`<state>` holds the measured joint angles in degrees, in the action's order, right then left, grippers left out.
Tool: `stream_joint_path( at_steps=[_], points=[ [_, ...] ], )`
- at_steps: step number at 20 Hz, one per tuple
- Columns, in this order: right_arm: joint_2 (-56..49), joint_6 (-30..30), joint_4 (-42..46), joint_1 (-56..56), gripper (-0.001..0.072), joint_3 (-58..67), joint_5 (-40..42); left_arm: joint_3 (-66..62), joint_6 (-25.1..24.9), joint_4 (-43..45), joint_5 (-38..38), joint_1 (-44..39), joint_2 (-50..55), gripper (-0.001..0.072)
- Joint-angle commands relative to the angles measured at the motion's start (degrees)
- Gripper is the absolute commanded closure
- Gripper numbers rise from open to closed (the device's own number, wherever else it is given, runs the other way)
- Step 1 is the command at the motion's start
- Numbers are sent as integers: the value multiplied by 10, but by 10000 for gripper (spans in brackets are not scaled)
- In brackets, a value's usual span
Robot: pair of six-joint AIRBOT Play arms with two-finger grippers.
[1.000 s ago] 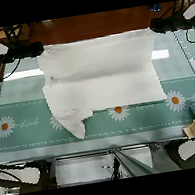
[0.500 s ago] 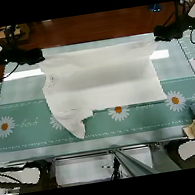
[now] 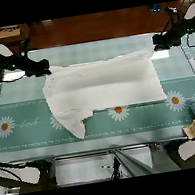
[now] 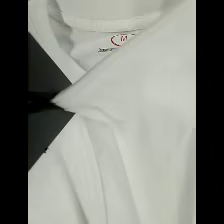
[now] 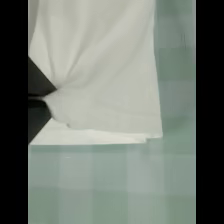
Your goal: Fold the shirts.
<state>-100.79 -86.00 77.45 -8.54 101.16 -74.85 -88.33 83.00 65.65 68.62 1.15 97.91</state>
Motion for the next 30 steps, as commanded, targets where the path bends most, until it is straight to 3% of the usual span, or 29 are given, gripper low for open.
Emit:
stream_joint_path(
  at_steps=[1,2,5,6,7,9,10,11,12,16,21,22,23,25,27,28,29,30],
  points=[
    [-3,9,-3,1,451,1,-12,0,12,3,42,2,11,372],
    [5,26,8,-4,371,3,-27,-2,10,13,64,10,5,293],
    [51,60,136,-29,341,3,-122,-1,-16,58,149,57,-41,293],
    [68,45,135,-54,333,1,-151,12,-15,61,177,79,-66,293],
    [84,49,114,-78,258,-10,-181,39,-16,56,189,98,-93,293],
    [126,57,51,-133,231,-78,-191,146,-32,38,182,128,-165,291],
    [151,66,10,-160,231,-127,-179,222,-42,16,178,139,-204,218],
    [173,77,-25,-182,232,-175,-162,294,-42,-20,177,145,-237,55],
    [197,85,-52,-199,232,-222,-134,366,-60,-57,170,146,-270,13],
    [262,105,-111,-221,232,-323,-75,532,-63,-104,98,143,-347,15],
    [279,107,-135,-219,233,-332,-70,593,-63,-151,-8,85,-325,23],
    [282,107,-135,-219,233,-332,-70,593,-61,-162,-34,64,-317,58],
    [286,107,-135,-219,233,-332,-70,593,-44,-174,-69,43,-308,142],
    [297,107,-135,-219,234,-332,-70,593,-15,-195,-139,-3,-285,194],
    [310,107,-131,-220,234,-332,-69,593,-13,-203,-161,-44,-255,262],
    [314,107,-124,-220,233,-332,-68,593,-14,-202,-158,-57,-240,332],
    [315,107,-121,-222,233,-332,-70,593,-21,-201,-152,-65,-226,589],
    [314,107,-119,-226,233,-332,-71,593,-31,-200,-146,-66,-220,685]
  ],
)
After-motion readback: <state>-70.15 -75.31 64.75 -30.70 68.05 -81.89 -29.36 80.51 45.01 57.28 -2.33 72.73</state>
